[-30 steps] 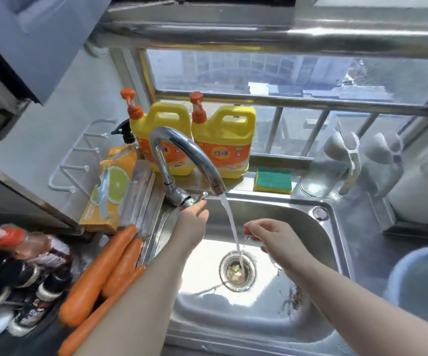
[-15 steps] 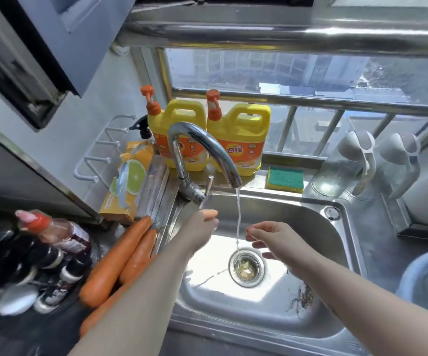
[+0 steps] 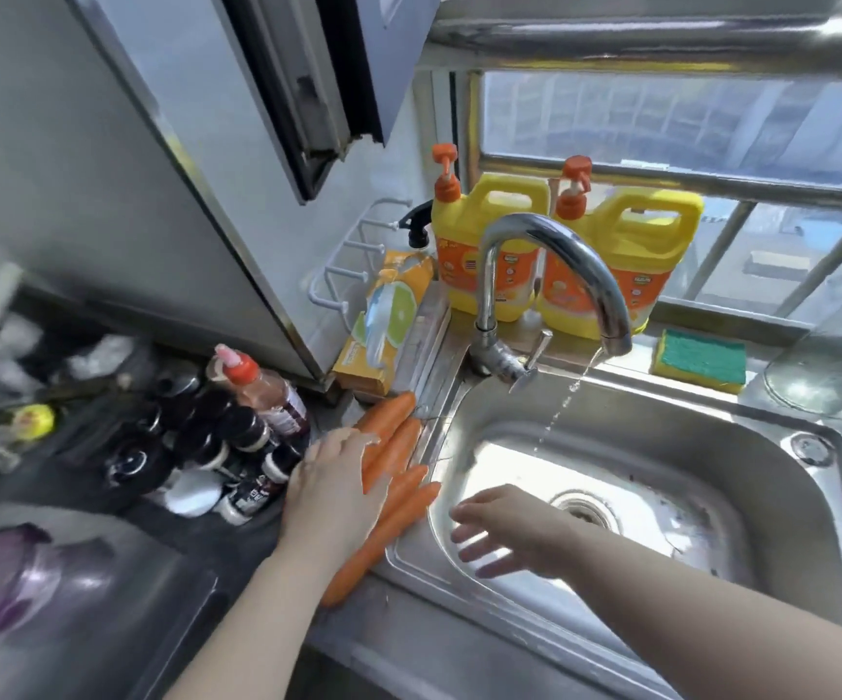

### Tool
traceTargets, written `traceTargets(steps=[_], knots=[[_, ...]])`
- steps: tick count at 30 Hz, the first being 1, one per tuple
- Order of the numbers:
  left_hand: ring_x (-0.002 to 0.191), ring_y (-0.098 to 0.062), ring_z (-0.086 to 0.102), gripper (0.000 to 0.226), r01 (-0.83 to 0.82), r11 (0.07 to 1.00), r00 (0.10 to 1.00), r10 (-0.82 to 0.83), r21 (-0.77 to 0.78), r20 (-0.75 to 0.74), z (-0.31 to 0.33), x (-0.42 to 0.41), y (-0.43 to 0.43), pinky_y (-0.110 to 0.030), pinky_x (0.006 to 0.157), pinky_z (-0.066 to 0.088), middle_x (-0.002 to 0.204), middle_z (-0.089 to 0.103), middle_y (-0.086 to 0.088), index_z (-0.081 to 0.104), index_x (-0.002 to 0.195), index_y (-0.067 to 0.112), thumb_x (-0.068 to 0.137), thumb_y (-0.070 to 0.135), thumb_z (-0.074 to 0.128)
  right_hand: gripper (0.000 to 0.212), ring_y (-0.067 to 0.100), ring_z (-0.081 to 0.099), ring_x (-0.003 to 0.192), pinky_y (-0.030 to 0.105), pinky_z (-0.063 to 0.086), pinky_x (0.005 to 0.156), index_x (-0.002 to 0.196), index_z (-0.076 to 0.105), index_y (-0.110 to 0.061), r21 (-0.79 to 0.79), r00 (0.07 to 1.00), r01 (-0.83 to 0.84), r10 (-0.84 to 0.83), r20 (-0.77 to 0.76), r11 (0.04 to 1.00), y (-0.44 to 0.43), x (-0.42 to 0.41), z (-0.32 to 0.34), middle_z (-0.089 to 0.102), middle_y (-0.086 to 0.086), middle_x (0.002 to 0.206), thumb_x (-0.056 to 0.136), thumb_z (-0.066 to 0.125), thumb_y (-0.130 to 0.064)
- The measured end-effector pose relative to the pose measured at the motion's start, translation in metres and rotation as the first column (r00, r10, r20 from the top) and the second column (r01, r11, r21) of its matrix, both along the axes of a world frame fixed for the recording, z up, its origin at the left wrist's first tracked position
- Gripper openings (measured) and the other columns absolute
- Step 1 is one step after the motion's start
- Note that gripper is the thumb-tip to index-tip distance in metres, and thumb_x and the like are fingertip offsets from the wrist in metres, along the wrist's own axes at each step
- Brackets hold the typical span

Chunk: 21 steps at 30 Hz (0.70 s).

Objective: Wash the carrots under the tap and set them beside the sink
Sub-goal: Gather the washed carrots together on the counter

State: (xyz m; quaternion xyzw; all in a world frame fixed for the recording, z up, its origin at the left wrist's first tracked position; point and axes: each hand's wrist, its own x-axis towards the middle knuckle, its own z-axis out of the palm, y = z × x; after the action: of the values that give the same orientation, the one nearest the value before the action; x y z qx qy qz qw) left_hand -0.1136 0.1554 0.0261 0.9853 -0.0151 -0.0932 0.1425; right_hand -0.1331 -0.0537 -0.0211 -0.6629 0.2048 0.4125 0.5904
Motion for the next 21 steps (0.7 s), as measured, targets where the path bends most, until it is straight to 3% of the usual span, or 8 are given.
traceTargets(steps=[3, 7, 11, 13, 15, 18, 21], knots=[[0.128, -0.016, 0.041, 0.039, 0.084, 0.994, 0.996, -0.082, 0.073, -0.026, -0.004, -0.016, 0.009, -0.035, 0.109, 0.036, 0.131, 0.041, 0.012, 0.049, 0.129, 0.035, 0.094, 0.049, 0.058, 0.025, 0.023, 0.064, 0.08, 0.041, 0.06, 0.076, 0.112, 0.063, -0.006, 0.016, 0.993, 0.087, -0.085, -0.08, 0.996, 0.024, 0.007, -0.009, 0.062, 0.013, 0.108, 0.095, 0.066, -0.024], [0.128, -0.017, 0.047, 0.048, 0.228, 0.951, 0.974, -0.226, 0.207, -0.033, -0.019, -0.033, 0.004, -0.035, 0.107, 0.034, 0.136, 0.046, 0.01, 0.045, 0.138, 0.033, 0.095, 0.05, 0.055, 0.033, 0.024, 0.062, 0.082, 0.039, 0.058, 0.079, 0.108, 0.063, -0.006, 0.03, 0.974, 0.209, -0.205, -0.1, 0.977, 0.043, 0.021, -0.019, 0.06, 0.011, 0.104, 0.092, 0.071, -0.035], [0.126, -0.019, 0.05, 0.054, 0.264, 0.925, 0.963, -0.268, 0.274, -0.025, -0.024, -0.038, 0.001, -0.034, 0.105, 0.033, 0.138, 0.045, 0.006, 0.04, 0.143, 0.03, 0.095, 0.047, 0.057, 0.054, 0.023, 0.064, 0.09, 0.031, 0.059, 0.069, 0.115, 0.066, -0.01, 0.007, 0.971, 0.208, -0.206, -0.117, 0.978, 0.052, 0.031, -0.03, 0.064, 0.009, 0.11, 0.081, 0.077, -0.05], [0.12, -0.02, 0.055, 0.061, 0.268, 0.916, 0.963, -0.262, 0.297, -0.061, -0.028, -0.039, 0.001, -0.035, 0.102, 0.037, 0.133, 0.048, 0.005, 0.043, 0.143, 0.028, 0.09, 0.046, 0.065, 0.056, 0.022, 0.061, 0.085, 0.029, 0.057, 0.067, 0.11, 0.069, -0.012, 0.028, 0.97, 0.206, -0.201, -0.136, 0.978, 0.057, 0.032, -0.034, 0.062, 0.008, 0.101, 0.075, 0.08, -0.053], [0.107, -0.019, 0.062, 0.071, 0.267, 0.91, 0.964, -0.254, 0.318, -0.081, -0.03, -0.039, 0.001, -0.034, 0.095, 0.045, 0.122, 0.056, 0.005, 0.053, 0.14, 0.027, 0.077, 0.049, 0.077, 0.046, 0.022, 0.059, 0.08, 0.027, 0.055, 0.064, 0.103, 0.07, -0.014, 0.06, 0.97, 0.209, -0.199, -0.141, 0.976, 0.06, 0.033, -0.035, 0.062, 0.007, 0.093, 0.076, 0.08, -0.049], [0.117, -0.02, 0.056, 0.075, 0.295, 0.907, 0.956, -0.283, 0.302, -0.082, -0.035, -0.042, 0.0, -0.034, 0.102, 0.037, 0.132, 0.048, 0.002, 0.037, 0.15, 0.023, 0.087, 0.049, 0.069, 0.025, 0.017, 0.054, 0.069, 0.021, 0.046, 0.055, 0.097, 0.068, -0.013, 0.068, 0.976, 0.209, -0.204, -0.071, 0.976, 0.06, 0.03, -0.033, 0.062, 0.006, 0.085, 0.086, 0.075, -0.034], [0.125, -0.019, 0.047, 0.073, 0.285, 0.921, 0.958, -0.281, 0.266, -0.054, -0.036, -0.048, -0.004, -0.031, 0.105, 0.033, 0.137, 0.039, 0.002, 0.025, 0.152, 0.024, 0.094, 0.048, 0.061, 0.041, 0.018, 0.059, 0.066, 0.026, 0.05, 0.058, 0.109, 0.067, -0.002, 0.078, 0.977, 0.207, -0.21, 0.026, 0.975, 0.055, 0.021, -0.031, 0.069, 0.013, 0.087, 0.085, 0.078, -0.034]])
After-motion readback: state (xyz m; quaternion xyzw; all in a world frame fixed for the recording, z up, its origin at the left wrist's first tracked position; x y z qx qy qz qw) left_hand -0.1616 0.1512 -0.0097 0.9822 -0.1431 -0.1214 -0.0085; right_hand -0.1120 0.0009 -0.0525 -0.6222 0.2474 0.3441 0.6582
